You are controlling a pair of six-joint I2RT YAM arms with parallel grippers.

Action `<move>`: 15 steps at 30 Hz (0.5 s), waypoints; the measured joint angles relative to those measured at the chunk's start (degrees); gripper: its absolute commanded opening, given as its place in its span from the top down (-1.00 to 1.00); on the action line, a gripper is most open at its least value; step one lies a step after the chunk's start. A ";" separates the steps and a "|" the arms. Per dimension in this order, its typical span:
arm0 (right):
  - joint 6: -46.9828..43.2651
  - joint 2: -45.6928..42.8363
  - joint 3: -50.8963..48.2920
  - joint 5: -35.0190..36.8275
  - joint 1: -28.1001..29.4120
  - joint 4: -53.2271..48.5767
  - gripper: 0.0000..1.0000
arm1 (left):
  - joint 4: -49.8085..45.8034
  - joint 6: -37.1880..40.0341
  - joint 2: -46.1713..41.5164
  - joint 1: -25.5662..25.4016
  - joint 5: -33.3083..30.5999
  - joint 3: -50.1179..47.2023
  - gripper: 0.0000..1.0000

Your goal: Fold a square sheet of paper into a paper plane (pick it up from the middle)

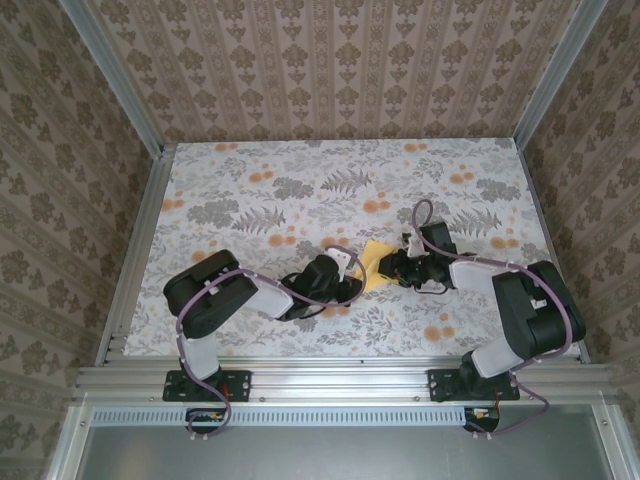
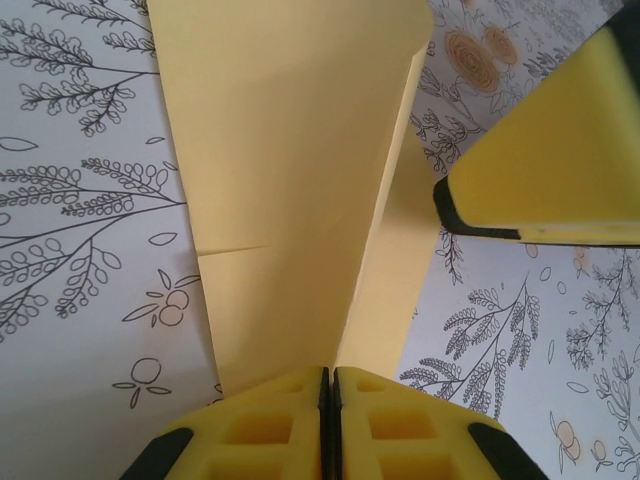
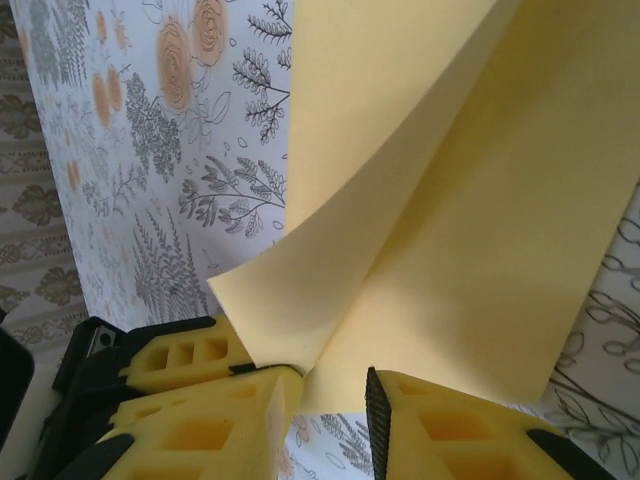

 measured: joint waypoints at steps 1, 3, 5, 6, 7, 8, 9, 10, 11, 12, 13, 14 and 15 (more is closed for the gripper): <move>-0.07 0.63 0.37 -0.02 0.13 0.02 0.41 | 0.13 -0.33 0.02 0.00 0.00 -0.04 0.74; -0.09 2.03 1.29 -0.13 0.44 0.07 0.41 | 0.70 -0.94 0.04 0.20 0.02 -0.31 0.75; -0.09 3.08 1.92 -0.17 0.50 0.28 0.41 | 0.87 -1.40 0.04 0.28 0.07 -0.33 0.75; -0.09 3.48 2.16 -0.15 0.61 0.37 0.41 | 0.90 -1.64 0.04 0.31 0.09 -0.35 0.74; -0.09 3.80 2.38 -0.15 0.70 0.39 0.41 | 0.96 -1.90 0.04 0.31 0.07 -0.39 0.74; -0.09 4.15 2.58 -0.17 0.72 0.44 0.41 | 1.22 -2.25 0.04 0.33 0.09 -0.55 0.75; -0.09 4.52 2.71 -0.15 0.81 0.44 0.42 | 1.46 -2.47 0.04 0.35 0.09 -0.68 0.75; -0.09 4.85 2.80 -0.15 0.81 0.50 0.42 | 1.68 -2.69 0.04 0.37 0.11 -0.79 0.74; -0.09 5.27 2.91 -0.15 0.81 0.57 0.43 | 1.92 -3.04 0.04 0.44 0.11 -0.92 0.75; -0.09 5.73 2.99 -0.15 0.87 0.57 0.43 | 2.21 -3.34 0.04 0.50 0.11 -1.05 0.75; -0.09 6.19 3.08 -0.13 0.87 0.55 0.43 | 2.25 -3.54 0.04 0.59 0.22 -1.09 0.75; -0.09 6.67 3.15 -0.13 0.92 0.57 0.43 | 2.27 -3.78 0.04 0.70 0.33 -1.09 0.75; -0.07 7.04 3.17 -0.15 0.94 0.59 0.42 | 2.29 -3.98 0.04 0.68 0.37 -1.09 0.74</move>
